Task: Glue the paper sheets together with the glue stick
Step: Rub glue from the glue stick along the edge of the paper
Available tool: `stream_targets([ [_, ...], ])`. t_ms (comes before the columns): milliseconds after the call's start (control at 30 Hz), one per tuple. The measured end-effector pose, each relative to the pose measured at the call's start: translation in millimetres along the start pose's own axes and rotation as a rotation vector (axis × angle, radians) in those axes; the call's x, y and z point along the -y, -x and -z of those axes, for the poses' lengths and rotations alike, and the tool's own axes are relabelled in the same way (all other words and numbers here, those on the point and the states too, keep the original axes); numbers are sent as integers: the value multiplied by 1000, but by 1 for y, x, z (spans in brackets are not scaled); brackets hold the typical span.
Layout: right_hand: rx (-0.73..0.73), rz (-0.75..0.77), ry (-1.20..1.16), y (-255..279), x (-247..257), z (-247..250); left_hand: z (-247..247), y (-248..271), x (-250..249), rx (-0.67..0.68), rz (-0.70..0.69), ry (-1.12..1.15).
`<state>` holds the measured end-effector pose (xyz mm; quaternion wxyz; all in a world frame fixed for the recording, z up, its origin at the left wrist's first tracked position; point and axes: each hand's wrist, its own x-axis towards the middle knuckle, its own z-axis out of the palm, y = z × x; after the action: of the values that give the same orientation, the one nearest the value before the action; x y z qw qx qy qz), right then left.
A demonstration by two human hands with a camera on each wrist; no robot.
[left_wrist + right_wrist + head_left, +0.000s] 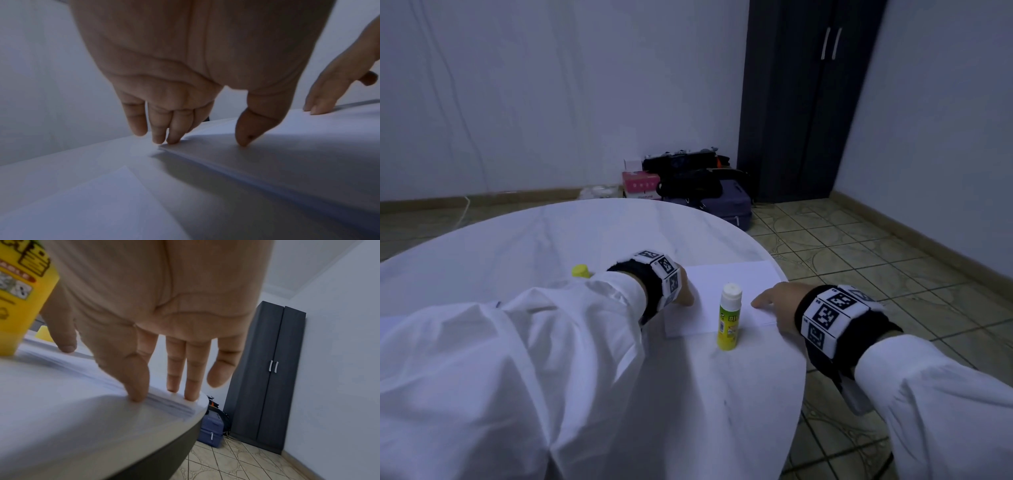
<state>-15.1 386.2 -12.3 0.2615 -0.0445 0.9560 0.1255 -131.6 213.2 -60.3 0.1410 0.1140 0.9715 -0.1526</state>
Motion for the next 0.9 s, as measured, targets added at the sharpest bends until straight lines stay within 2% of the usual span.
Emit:
stream_targets([
  [33, 15, -3, -1, 1, 0, 1, -1, 2, 1, 50, 2, -9],
  [67, 30, -4, 10, 3, 1, 2, -6, -7, 3, 8, -34, 7],
  [200, 48, -2, 67, 2, 3, 3, -18, -39, 9, -18, 20, 29],
  [367, 34, 10, 54, 3, 4, 3, -2, -3, 9, -20, -11, 175],
  [500, -18, 2, -36, 6, 4, -1, 11, 25, 18, -65, 27, 480],
  [667, -101, -48, -186, 2, 7, -13, 17, 63, 24, -61, 122, 1209],
  [800, -228, -104, -376, -2, 5, -27, 13, 82, 16, -5, 109, 1370],
  [900, -230, -6, -601, 6, 9, -24, 11, 86, 15, -42, 128, 1329],
])
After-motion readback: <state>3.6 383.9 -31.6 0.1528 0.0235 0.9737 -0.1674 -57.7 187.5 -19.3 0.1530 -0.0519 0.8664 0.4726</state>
